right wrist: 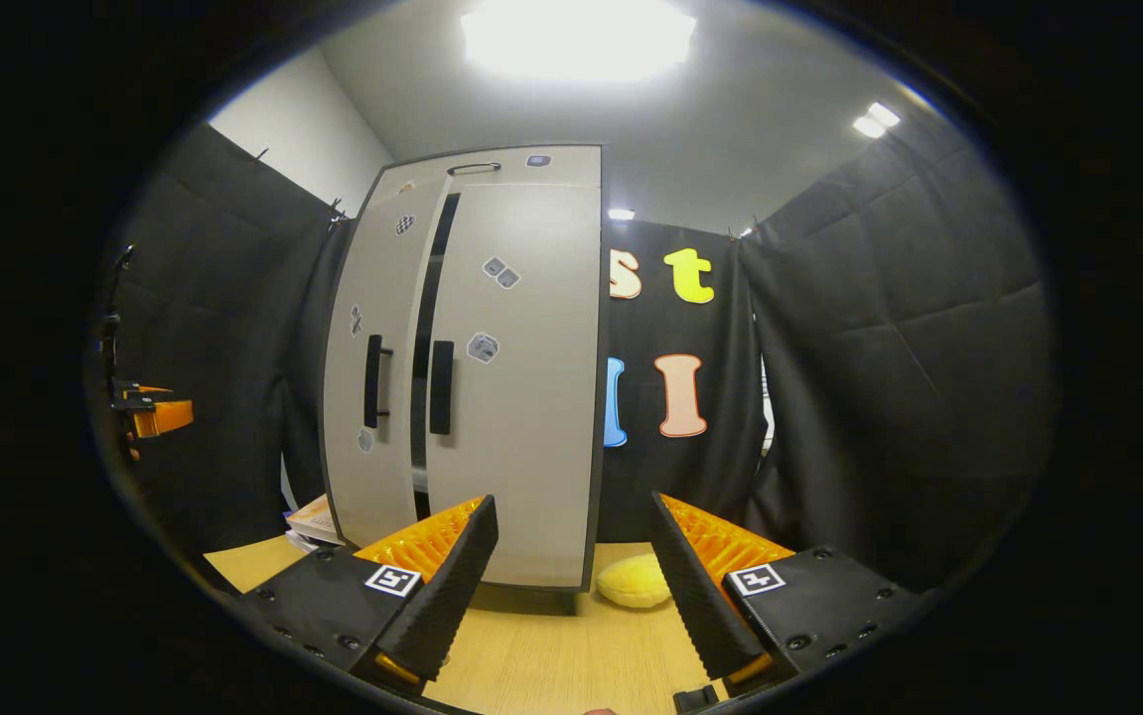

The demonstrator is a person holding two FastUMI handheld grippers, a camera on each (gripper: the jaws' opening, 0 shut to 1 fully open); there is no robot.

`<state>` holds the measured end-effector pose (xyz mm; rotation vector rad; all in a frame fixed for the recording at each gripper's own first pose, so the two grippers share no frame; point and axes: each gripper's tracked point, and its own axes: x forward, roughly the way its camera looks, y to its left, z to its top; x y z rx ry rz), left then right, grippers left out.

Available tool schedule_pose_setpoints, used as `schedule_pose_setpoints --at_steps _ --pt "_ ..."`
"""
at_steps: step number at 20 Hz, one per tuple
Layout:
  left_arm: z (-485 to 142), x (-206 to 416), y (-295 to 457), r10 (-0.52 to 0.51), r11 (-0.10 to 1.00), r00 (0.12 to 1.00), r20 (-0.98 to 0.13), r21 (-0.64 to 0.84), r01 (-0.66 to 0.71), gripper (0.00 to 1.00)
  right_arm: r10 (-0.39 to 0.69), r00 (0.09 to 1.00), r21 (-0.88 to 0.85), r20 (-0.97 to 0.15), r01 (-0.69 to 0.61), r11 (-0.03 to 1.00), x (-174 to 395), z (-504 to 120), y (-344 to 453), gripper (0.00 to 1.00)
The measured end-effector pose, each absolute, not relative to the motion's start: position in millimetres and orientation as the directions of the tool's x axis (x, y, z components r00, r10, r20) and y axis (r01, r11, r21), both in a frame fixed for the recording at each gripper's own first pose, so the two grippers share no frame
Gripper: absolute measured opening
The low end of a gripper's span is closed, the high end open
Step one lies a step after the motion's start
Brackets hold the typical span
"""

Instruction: Grasp the bottle in the cabinet with the left hand and place it on the coaster, then close the right door with the right hand and the left door with the left hand.

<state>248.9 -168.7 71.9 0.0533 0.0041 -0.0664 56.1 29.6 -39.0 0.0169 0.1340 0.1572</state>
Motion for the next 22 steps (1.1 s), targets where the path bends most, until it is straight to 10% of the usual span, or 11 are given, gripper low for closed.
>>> schedule_pose_setpoints --at_steps 22 --pt "71.2 244.0 -166.4 -0.067 0.996 0.998 0.006 0.065 0.066 0.83 0.155 0.979 0.029 -0.134 -0.152 0.988 49.4 -38.4 46.5 0.96"
